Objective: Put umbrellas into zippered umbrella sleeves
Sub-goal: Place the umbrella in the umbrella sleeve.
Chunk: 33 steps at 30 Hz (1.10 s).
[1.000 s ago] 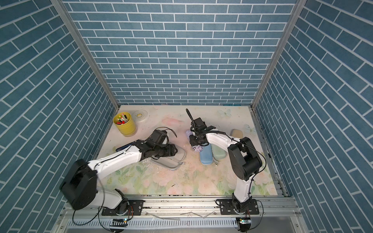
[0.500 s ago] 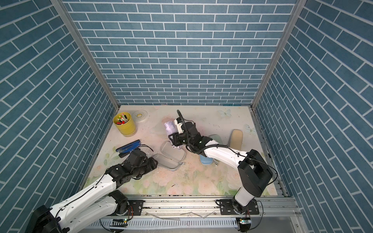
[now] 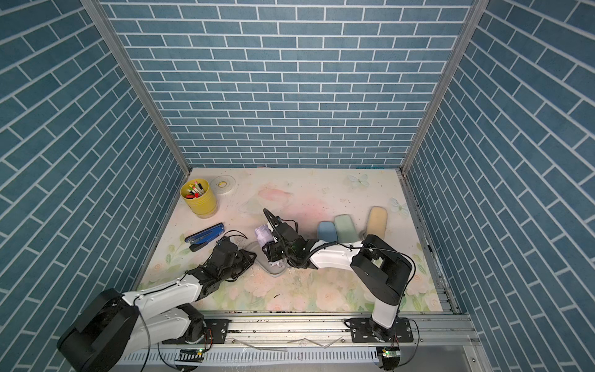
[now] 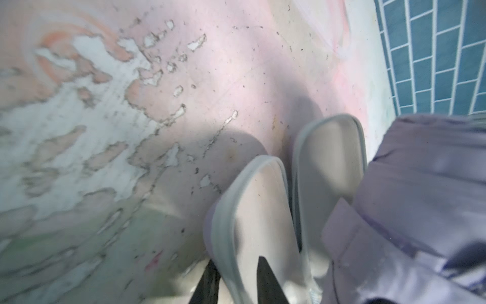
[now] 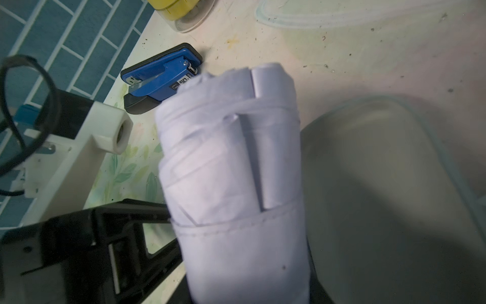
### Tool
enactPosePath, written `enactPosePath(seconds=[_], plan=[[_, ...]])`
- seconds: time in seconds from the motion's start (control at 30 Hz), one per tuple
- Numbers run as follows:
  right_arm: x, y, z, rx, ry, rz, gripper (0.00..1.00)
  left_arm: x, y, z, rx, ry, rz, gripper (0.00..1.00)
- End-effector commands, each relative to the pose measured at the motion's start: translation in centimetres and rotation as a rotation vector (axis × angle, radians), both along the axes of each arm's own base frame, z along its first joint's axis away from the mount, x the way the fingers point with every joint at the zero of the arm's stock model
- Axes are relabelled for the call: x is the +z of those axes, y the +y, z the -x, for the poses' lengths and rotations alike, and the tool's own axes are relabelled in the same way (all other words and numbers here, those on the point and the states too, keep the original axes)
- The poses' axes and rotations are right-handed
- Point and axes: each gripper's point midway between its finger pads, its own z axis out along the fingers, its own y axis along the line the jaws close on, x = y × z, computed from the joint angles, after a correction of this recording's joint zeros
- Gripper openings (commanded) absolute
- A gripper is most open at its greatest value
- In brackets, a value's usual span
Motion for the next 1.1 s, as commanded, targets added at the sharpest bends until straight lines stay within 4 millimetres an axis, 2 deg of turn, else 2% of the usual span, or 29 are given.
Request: enactPosePath(seconds=[0.0,0.13,0.2,0.3,0.37,0.53,0.63,0.7,0.8,0.9,1.07], plan=[[0.4,0.6,-1.0,-0.043,-0.017,0.017,0.2,1.0,-1.4,-1.4,-0.017,-0.079,0.082,0.21],[-2.8,-0.3,-0.9,-0.077,0.039,0.141,0.2,0.7,-2.3,-2.2,-0.025,-0.082,0.111,0.16],[-3.6,-0.8,-0.8,-0.085,0.068,0.192,0.23,0.4,-2.5,-2.4,-0.019,-0.077,0.122,0.12],[-2.9,-1.3,-0.6,-0.082,0.083,0.251,0.4,0.0,-3.0,-2.9,-0.022,-0.071,0.135,0.06],[-1.7,-1.4,-0.4,-0.067,0.086,0.27,0.51,-0.3,-3.3,-3.3,-0.022,-0.063,0.133,0.02],[-0.4,-1.3,0.7,-0.009,0.147,0.303,0.69,-0.3,-4.1,-4.8,-0.025,-0.078,0.141,0.0],[1.2,-1.6,-0.8,-0.022,0.14,0.31,0.78,-0.1,-4.5,-5.1,-0.049,-0.081,0.134,0.0],[1.7,-1.7,-2.2,-0.029,0.125,0.339,0.79,-0.2,-4.5,-4.9,-0.056,-0.078,0.129,0.0],[0.5,-2.4,-4.2,-0.038,0.138,0.421,0.76,-0.3,-4.5,-4.6,-0.059,-0.073,0.131,0.0],[-0.6,-1.9,-4.7,-0.022,0.167,0.416,0.7,-0.3,-4.5,-4.4,-0.06,-0.072,0.139,0.0],[-1.7,-0.4,-4.5,0.014,0.198,0.404,0.68,0.0,-4.8,-4.6,-0.073,-0.078,0.145,0.0]])
